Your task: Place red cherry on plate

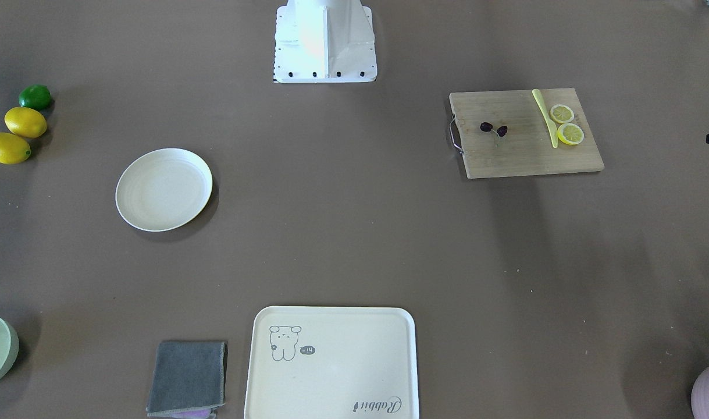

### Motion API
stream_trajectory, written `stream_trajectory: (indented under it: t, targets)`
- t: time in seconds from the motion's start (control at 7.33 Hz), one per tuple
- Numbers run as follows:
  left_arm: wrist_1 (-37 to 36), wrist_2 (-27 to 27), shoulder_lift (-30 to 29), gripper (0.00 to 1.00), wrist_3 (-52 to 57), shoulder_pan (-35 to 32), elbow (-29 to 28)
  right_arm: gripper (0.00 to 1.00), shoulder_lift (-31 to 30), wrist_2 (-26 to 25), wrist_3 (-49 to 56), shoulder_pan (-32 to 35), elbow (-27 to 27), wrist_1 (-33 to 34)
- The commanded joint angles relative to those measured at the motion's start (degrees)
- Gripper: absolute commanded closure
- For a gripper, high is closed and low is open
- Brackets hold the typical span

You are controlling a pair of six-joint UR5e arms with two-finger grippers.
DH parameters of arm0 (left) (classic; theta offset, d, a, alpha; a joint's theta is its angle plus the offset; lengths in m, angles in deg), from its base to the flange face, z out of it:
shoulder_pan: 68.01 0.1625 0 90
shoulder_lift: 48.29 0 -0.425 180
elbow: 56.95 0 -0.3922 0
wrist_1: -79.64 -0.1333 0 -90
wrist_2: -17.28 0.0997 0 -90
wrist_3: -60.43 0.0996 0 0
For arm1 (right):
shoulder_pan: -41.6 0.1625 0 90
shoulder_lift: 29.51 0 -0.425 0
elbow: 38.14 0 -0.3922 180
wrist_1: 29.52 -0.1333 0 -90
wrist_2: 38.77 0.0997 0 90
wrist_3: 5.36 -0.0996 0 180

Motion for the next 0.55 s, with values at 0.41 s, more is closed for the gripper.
stream_trajectory:
  t: [0.41]
  targets:
    - [0.00,0.00,0.07,0.02,0.04,0.06,-0.64,0.00,0.03,0.80,0.09,-0.62,-0.44,-0.05]
